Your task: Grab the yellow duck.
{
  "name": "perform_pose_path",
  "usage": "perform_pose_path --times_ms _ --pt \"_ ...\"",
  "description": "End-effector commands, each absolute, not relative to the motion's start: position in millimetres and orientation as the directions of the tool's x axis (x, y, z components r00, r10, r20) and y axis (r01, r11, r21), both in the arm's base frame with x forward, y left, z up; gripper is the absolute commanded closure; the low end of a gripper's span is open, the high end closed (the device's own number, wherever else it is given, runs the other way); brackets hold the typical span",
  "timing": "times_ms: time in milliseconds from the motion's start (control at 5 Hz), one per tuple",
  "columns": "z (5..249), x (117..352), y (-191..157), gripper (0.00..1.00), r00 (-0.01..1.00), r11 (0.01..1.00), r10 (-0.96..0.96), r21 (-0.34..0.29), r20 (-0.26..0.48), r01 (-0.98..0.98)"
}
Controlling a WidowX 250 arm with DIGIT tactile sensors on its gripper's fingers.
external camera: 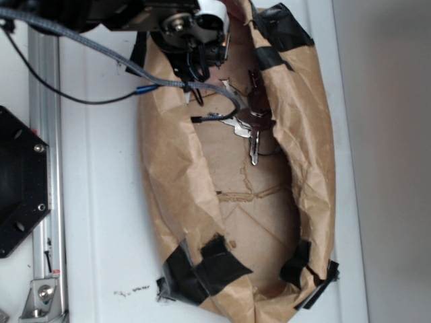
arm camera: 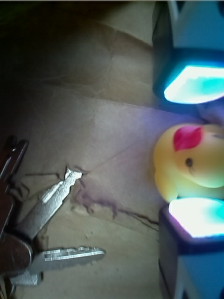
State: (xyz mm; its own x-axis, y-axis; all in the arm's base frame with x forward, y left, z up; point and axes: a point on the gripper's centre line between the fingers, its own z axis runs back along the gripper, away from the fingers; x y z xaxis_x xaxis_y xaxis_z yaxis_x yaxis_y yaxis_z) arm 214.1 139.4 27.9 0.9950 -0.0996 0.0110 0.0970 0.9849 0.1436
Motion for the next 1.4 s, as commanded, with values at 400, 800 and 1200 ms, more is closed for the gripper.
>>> perform_pose_path --times_ms 400,800,1200 --pt "57 217 124 1.00 0.993 0.956 -0.119 0.274 0.022 0.108" --pt "151 246 61 1.00 0.967 0.968 0.231 0.075 0.108 -0.239" --pt "187 254 43 1.00 0.843 0.863 0.505 -0.103 0.184 -0.495"
